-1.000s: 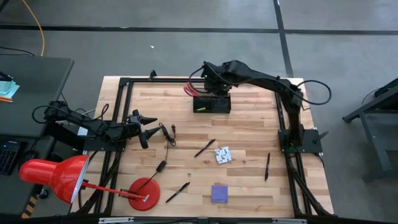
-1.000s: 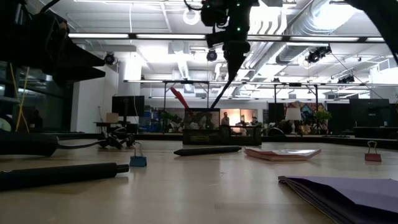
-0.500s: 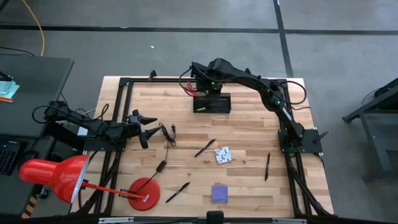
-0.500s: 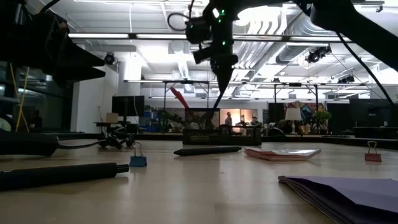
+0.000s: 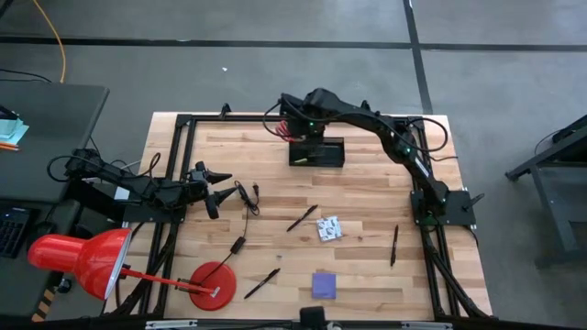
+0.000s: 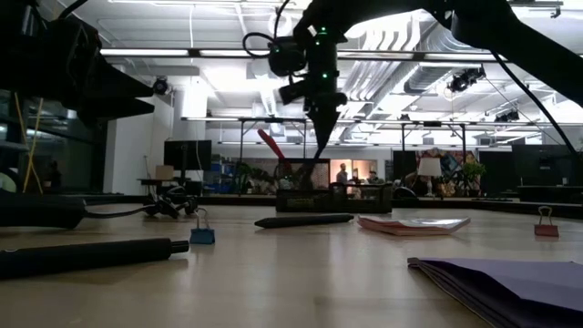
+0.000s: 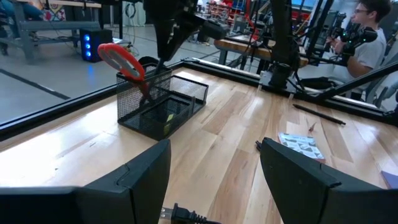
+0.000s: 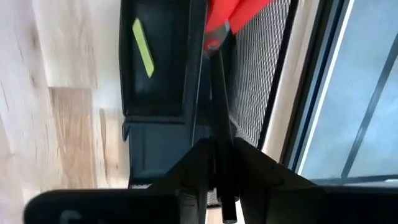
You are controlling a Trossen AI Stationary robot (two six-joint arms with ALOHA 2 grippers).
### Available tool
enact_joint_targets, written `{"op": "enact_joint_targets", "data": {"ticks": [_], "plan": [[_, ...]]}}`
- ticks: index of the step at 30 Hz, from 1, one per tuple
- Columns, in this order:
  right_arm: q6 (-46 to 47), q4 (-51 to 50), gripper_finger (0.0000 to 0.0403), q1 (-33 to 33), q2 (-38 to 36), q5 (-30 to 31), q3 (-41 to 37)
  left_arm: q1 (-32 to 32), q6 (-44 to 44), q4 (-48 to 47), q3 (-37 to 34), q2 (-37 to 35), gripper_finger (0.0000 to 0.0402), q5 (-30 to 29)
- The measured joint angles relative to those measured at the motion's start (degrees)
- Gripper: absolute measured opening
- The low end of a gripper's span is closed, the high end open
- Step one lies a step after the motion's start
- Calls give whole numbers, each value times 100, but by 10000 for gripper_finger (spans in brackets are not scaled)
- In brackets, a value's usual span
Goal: Pick and place office supplies into organizer
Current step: Put the bottom right black pen into the mesh desk organizer, then put the pink binder clip into the mesh desk organizer
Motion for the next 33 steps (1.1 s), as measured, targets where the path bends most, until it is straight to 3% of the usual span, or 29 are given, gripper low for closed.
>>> {"op": "enact_joint_targets", "data": {"ticks": [7,12,22,29,33], "plan": [[-89,172,60,-5,0,-122,0,1,0,-1,0,-1,232,1],[-249,323,72,11,0,131,0,0,0,1,0,-1,232,0],[-309,324,130,15,0,330,0,1,0,1,0,-1,232,-1],[-17,50,130,187,-32,1187,0,1,0,1,0,1,232,0],[662,-338,124,347,-263,1038,0,1,0,-1,0,2,232,-1]]}}
